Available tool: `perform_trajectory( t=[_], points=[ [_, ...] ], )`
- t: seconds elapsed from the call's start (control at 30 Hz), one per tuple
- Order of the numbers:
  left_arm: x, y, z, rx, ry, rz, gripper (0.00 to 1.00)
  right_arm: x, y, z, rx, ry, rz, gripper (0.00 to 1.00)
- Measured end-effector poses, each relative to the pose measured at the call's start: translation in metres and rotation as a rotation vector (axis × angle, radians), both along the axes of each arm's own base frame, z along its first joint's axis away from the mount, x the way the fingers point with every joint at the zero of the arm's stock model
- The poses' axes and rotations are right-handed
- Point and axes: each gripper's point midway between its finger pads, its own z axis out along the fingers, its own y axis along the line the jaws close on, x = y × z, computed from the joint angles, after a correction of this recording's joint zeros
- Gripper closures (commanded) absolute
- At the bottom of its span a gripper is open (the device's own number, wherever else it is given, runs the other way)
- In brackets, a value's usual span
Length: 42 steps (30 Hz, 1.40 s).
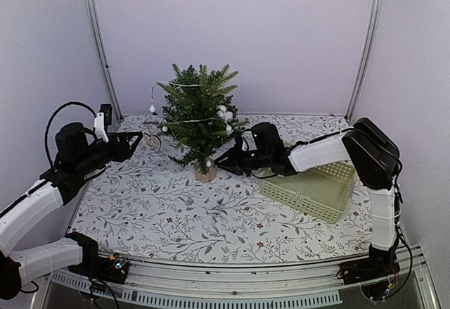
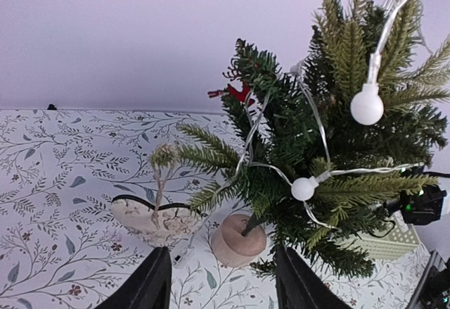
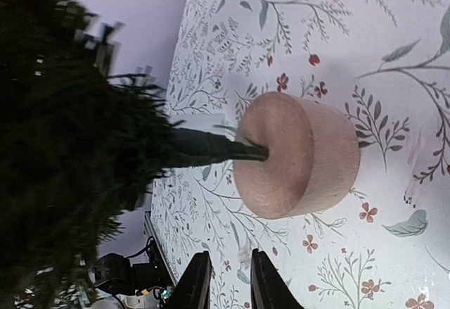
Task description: Decorate the small christmas tree
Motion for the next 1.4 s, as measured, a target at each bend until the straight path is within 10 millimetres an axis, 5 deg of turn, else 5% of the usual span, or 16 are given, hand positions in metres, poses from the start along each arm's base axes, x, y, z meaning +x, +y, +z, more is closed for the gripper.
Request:
perform_trajectory(
  t=[0.27,0.6,0.73,0.97,1.4],
  points=[
    [0.001,0.001,-0.002,-0.01,0.01,0.012,0.47,0.017,-0.046,0.055,-0.029,-0.09,-0.103,0.76],
    [0.003,0.006,-0.002,-0.02,0.017,0.041,0.48,0.032,-0.159,0.095,-0.253,-0.18,-0.289,0.75],
    [0.004,0.007,-0.003,-0.02,0.02,0.051,0.47,0.04,-0.176,0.076,-0.413,-0.175,-0.285,0.75],
    [0.005,0.009,-0.004,-0.018,0.019,0.062,0.47,0.05,-0.195,-0.001,-0.683,-0.085,-0.235,0.74],
    [0.004,0.012,-0.002,-0.013,0.011,0.078,0.47,0.057,-0.2,-0.001,-0.715,-0.138,-0.245,0.7]
  ],
)
